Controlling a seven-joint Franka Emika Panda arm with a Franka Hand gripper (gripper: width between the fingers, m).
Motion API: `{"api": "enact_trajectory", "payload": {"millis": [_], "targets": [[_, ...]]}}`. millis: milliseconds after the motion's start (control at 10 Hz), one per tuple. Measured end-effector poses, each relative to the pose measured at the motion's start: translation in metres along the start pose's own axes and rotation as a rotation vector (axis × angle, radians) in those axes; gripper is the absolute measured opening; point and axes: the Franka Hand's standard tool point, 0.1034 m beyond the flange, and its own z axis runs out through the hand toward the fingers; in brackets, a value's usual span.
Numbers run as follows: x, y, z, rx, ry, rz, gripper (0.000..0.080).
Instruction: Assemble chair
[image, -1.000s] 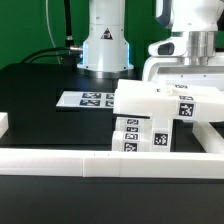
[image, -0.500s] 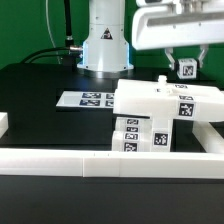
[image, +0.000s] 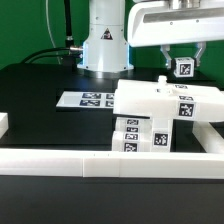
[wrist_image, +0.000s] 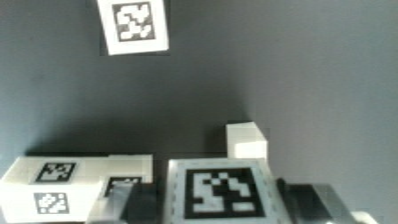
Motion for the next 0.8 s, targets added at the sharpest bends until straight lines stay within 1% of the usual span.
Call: {"api": "enact_trajectory", "payload": {"millis": [200,300,400,600,700,800], "targets": [[0.045,0.023,-0.03,0.021,-0.002,-0.036,0.0285],[0.05,0.023,-0.029,0.015,0.021,-0.02,0.0285],[0.046,0.022,-0.026,0.015,0.013,-0.024,0.0285],[0.047,0.023,-0.025,0.013,0.017,-0.022,0.0285],[0.049,0.027,-0.016,-0.005,0.062,-0.039,0.0285],[0.053,0.034,-0.014,-0.008,0.035,-0.086,0.0285]]}}
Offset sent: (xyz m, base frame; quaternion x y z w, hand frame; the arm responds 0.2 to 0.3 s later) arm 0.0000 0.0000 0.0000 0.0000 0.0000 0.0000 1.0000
